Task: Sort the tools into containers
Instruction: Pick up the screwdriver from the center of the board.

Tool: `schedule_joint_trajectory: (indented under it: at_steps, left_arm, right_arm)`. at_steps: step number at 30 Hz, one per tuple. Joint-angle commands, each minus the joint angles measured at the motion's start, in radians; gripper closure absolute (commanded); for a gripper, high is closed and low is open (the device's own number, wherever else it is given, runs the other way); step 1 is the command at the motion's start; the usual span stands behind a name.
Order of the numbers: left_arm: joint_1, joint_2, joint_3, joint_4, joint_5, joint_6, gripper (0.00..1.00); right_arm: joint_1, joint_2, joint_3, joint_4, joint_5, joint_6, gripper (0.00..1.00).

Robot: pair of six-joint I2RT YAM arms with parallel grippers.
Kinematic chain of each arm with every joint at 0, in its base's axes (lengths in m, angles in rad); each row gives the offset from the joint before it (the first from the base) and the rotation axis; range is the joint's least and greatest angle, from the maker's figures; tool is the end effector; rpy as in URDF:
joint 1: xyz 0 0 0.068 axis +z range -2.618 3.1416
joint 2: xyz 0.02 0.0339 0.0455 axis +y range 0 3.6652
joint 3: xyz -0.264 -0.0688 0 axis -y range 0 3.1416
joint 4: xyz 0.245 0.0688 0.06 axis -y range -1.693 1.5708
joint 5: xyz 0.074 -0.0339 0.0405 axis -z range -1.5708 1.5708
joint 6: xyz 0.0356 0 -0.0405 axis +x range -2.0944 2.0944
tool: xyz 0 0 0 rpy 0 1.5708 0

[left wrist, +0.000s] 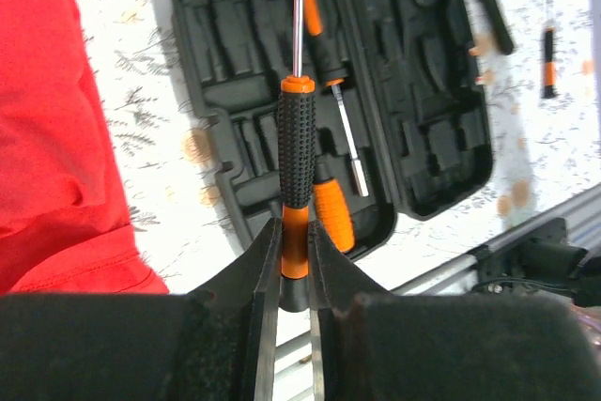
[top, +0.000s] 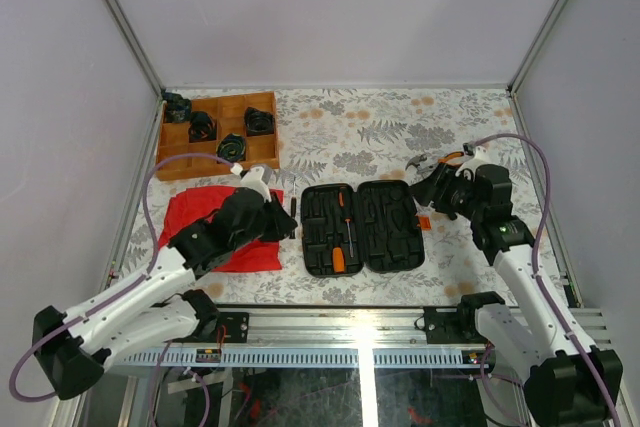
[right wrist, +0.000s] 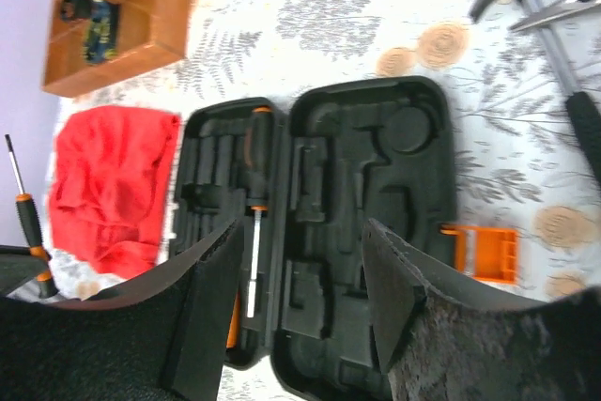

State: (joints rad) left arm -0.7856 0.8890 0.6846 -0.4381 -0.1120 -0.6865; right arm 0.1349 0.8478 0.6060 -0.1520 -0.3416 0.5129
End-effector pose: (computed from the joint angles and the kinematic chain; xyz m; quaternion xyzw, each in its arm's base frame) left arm 0.1395 -0.1339 0.2620 0.0192 0.8929 -0.2630 0.3649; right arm 0.1935 0.0383 0.2698 0.0613 0.8228 0.3081 0.4736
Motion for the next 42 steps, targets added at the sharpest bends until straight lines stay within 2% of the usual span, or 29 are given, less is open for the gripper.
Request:
schedule_joint_trajectory:
  at_steps: [1, 5, 11, 18, 25, 34, 42]
  left_arm:
    - [-0.006, -0.074, -0.015, 0.116, 0.044, 0.034, 1.0]
    - [-0.006, -0.121, -0.039, 0.172, 0.07, 0.039, 1.0]
    - [-0.006, -0.166, -0.061, 0.225, 0.139, 0.058, 1.0]
    - [-0.007, -0.159, -0.075, 0.279, 0.265, 0.084, 1.0]
    - [-0.006, -0.123, -0.054, 0.285, 0.351, 0.112, 1.0]
    - [-0.006, -0.1, -0.053, 0.316, 0.4, 0.106, 1.0]
    - [-0.006, -0.078, -0.057, 0.347, 0.431, 0.096, 1.0]
  right_arm:
    - [0.08, -0.032, -0.021, 0.166, -0.073, 0.149, 0.4]
    - [0.276, -0.047, -0.023, 0.214, 0.041, 0.21, 0.39]
    - [0.496, -0.049, -0.052, 0.402, 0.193, 0.304, 0.39]
    - [0.729, 0.066, 0.035, 0.547, 0.325, 0.223, 0.38]
    - [0.774, 0.183, 0.076, 0.617, 0.355, 0.302, 0.38]
    - [0.809, 0.276, 0.09, 0.632, 0.391, 0.366, 0.44]
    - [0.809, 0.33, 0.103, 0.646, 0.329, 0.396, 0.61]
